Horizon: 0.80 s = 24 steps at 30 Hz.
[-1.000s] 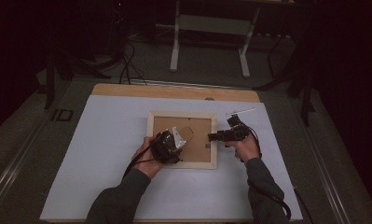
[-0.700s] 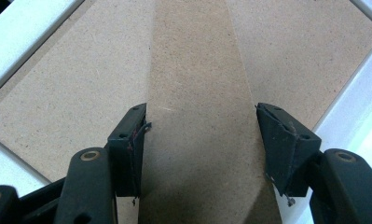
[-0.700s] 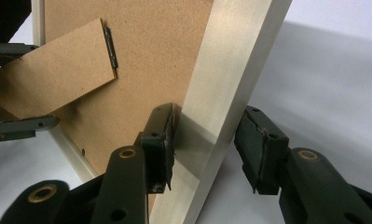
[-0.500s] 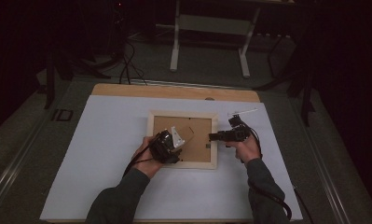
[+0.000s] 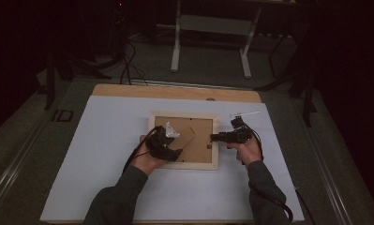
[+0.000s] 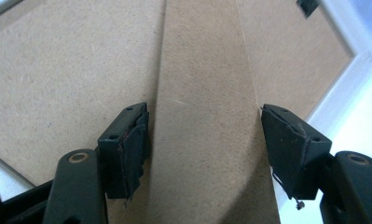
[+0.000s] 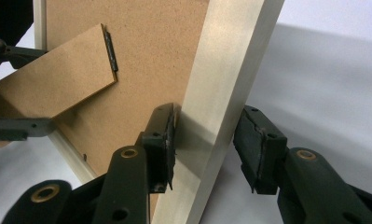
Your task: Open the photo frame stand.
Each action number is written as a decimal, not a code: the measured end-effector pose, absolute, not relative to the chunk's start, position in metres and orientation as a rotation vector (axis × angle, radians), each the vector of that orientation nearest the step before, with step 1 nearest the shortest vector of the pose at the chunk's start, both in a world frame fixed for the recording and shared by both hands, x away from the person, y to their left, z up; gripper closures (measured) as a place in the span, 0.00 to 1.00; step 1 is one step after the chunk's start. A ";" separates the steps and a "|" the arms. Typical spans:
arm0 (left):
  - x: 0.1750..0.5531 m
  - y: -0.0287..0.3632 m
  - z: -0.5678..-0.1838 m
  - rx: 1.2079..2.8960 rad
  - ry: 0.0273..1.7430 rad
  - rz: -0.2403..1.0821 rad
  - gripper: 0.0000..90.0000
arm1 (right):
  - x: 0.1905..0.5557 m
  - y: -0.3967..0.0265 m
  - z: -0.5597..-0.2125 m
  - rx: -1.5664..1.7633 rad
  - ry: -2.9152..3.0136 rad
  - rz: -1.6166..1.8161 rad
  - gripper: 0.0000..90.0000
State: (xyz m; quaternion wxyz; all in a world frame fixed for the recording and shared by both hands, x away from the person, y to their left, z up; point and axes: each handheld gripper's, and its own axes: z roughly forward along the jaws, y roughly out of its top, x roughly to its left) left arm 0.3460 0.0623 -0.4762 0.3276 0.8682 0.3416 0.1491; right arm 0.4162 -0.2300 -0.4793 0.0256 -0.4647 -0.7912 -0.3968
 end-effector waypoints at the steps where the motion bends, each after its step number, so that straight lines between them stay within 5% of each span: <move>1: 0.346 0.062 -0.476 2.273 0.894 0.391 0.38 | 0.416 -0.230 -0.479 -1.437 -2.446 -1.227 0.65; 11: 0.358 0.079 -0.474 2.224 0.953 0.091 0.48 | 0.414 -0.229 -0.477 -1.430 -2.463 -1.239 0.65; 24: 0.356 0.076 -0.471 2.250 0.913 0.118 0.56 | 0.411 -0.229 -0.473 -1.421 -2.496 -1.259 0.65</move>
